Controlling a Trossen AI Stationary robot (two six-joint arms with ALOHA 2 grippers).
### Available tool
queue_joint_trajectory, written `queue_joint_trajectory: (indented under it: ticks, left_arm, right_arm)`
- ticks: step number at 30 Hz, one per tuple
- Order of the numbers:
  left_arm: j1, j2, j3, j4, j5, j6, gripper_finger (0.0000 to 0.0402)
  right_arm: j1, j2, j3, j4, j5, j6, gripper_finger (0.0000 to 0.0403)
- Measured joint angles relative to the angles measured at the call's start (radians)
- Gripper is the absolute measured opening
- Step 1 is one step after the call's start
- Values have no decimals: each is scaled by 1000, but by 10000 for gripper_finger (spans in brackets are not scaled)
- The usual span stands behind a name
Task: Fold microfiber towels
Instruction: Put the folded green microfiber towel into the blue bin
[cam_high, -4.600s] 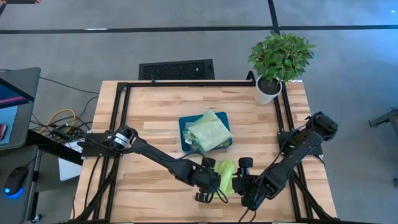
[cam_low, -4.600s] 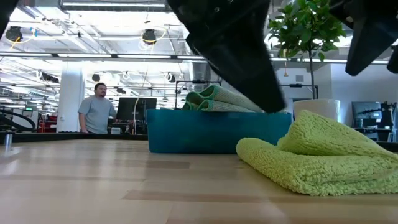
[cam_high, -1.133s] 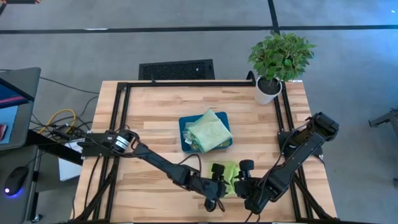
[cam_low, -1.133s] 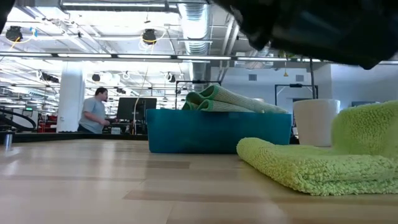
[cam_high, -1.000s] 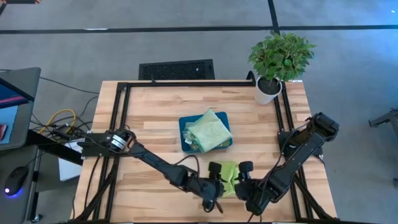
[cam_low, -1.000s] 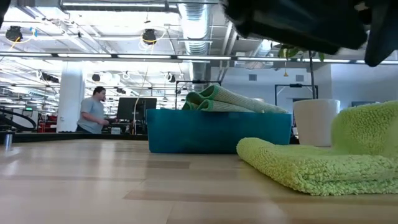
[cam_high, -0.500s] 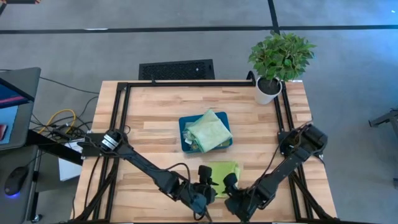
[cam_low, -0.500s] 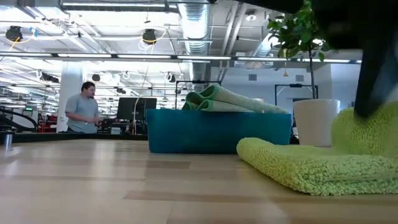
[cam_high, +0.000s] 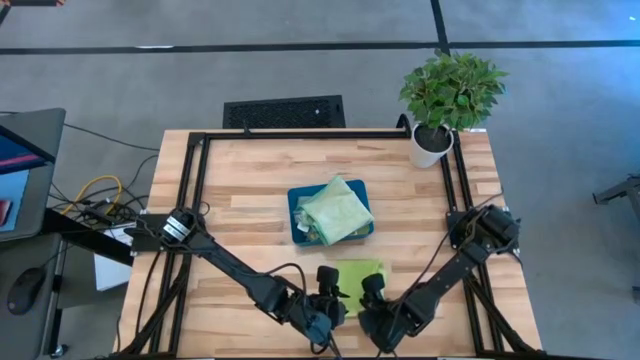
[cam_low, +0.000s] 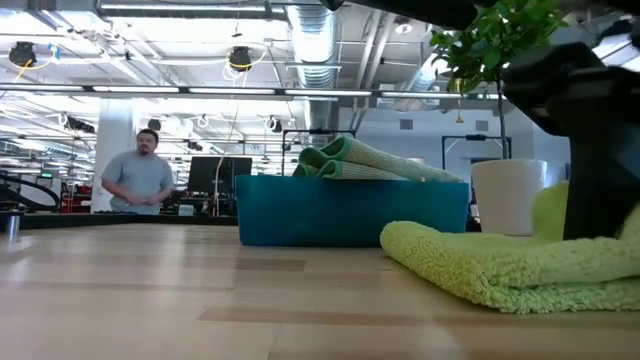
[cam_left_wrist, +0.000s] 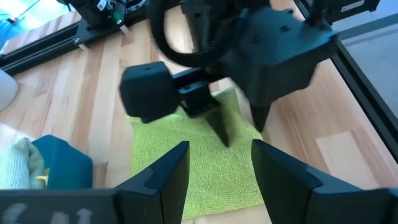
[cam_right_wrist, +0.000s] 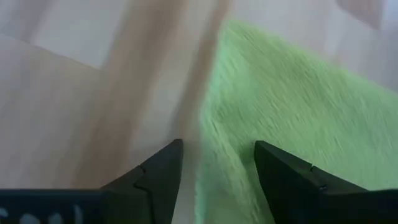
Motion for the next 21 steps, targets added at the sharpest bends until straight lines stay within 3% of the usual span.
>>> queue_joint_trajectory:
  ticks: [12, 21]
  left_arm:
    - [0, 0, 0, 1, 5, 0, 166]
    - [0, 1, 0, 1, 5, 0, 166]
  right_arm:
    - [-17, -1, -3, -85, 26, 102, 213]
    - [-36, 1, -5, -91, 18, 100, 89]
